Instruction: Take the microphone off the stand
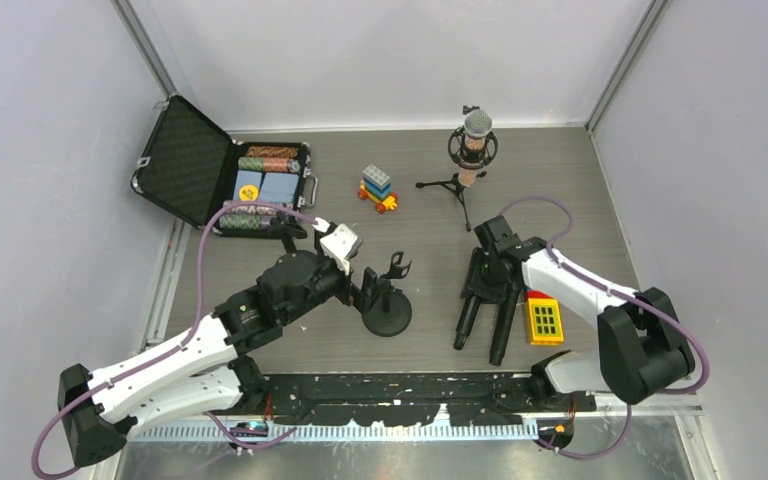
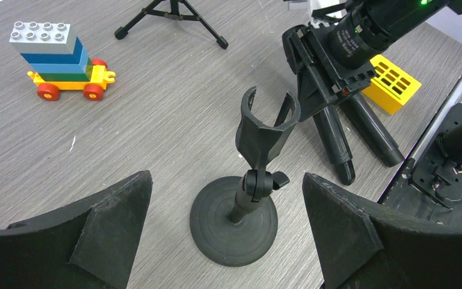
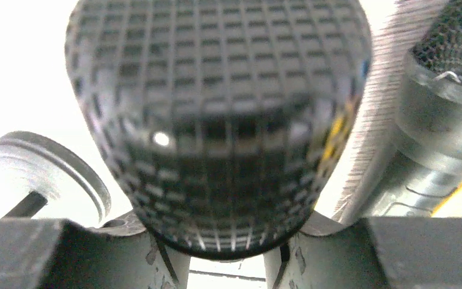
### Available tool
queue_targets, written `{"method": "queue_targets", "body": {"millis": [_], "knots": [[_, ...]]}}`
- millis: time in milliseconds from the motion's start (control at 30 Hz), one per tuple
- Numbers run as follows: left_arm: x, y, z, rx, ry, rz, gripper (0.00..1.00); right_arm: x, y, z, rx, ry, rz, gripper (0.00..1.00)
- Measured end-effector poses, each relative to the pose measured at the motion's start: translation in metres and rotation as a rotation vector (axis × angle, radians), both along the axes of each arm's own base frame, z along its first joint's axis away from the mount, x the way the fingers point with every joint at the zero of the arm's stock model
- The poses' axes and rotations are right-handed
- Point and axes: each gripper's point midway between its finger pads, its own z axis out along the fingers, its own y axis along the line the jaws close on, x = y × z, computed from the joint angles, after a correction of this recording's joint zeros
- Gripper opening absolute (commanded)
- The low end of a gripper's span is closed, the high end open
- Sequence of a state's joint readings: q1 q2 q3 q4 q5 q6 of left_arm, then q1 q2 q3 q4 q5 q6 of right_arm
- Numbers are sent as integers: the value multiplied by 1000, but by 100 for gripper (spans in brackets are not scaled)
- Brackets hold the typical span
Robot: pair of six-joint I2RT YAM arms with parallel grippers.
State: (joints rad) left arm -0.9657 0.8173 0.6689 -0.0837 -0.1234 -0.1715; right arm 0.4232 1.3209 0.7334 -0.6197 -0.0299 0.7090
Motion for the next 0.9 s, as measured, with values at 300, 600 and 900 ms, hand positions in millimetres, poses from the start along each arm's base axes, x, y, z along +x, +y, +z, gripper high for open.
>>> {"method": "queue_targets", "body": {"millis": [300, 600, 900], "knots": [[2, -2, -8, 25, 12, -1, 100, -4, -3, -24, -47, 72, 31, 34], [4, -1, -10, 39, 3, 5, 100, 0, -14, -21, -110, 58, 24, 54], [6, 1, -9, 42, -1, 21, 100, 8, -16, 25, -84, -63, -10, 54]]}}
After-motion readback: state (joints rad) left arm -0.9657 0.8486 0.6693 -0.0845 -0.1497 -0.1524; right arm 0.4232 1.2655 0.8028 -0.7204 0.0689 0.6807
